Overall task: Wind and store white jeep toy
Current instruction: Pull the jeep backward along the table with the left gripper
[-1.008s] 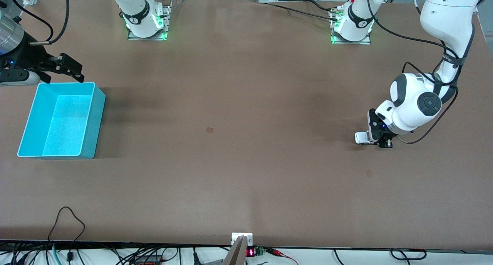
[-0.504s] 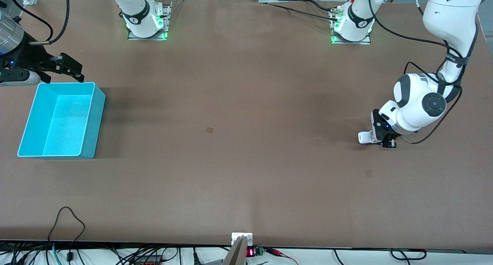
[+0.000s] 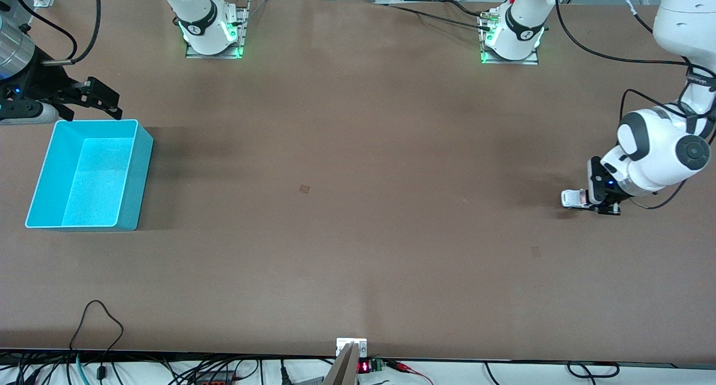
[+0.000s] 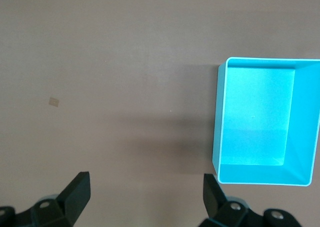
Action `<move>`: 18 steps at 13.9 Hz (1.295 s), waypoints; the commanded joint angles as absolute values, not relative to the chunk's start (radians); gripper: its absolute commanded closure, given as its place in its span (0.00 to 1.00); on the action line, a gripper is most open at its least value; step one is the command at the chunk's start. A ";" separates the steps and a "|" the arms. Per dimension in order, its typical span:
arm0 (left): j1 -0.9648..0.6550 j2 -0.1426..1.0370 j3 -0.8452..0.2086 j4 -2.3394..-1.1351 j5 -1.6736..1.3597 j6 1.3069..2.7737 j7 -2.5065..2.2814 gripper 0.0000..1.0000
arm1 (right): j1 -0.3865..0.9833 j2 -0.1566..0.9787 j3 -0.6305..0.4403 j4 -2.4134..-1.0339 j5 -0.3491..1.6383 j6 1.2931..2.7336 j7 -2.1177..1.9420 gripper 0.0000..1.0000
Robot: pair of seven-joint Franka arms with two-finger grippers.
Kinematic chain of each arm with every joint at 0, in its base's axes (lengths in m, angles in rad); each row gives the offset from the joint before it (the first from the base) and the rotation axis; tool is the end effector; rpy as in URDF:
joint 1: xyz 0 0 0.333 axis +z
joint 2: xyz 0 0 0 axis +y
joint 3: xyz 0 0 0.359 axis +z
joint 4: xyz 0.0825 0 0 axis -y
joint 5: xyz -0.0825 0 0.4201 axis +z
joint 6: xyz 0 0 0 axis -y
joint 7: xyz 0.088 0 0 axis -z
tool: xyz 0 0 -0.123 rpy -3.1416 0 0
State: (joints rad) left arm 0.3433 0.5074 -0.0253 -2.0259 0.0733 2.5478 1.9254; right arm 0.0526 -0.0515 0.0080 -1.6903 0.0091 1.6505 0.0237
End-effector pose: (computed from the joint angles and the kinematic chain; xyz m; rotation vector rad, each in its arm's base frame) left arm 0.6118 0.2014 0.1875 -2.0972 2.3037 0.0309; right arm 0.5769 0.0362 0.6276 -3.1319 -0.0567 -0.0177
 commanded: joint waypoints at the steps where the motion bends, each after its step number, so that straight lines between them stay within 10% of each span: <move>1: 0.396 0.589 -0.029 -2.002 0.092 2.533 1.994 0.82 | 0.043 -0.058 0.011 -1.687 0.023 1.637 0.003 0.00; 6: 0.422 0.603 -0.029 -1.982 0.092 2.536 2.013 0.77 | 0.043 -0.058 0.009 -1.686 0.023 1.637 0.003 0.00; 8: 0.420 0.597 -0.035 -1.962 0.087 2.520 2.002 0.00 | 0.043 -0.058 0.011 -1.686 0.023 1.637 0.003 0.00; 18: 0.356 0.473 -0.057 -1.820 0.092 2.111 1.849 0.00 | 0.043 -0.058 0.009 -1.690 0.023 1.637 0.003 0.00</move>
State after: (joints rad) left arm 0.3809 0.5267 -0.0553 -1.8524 0.0733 2.2285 1.9196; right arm 0.0521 -0.0511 0.0076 -1.6903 0.0091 1.6494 0.0233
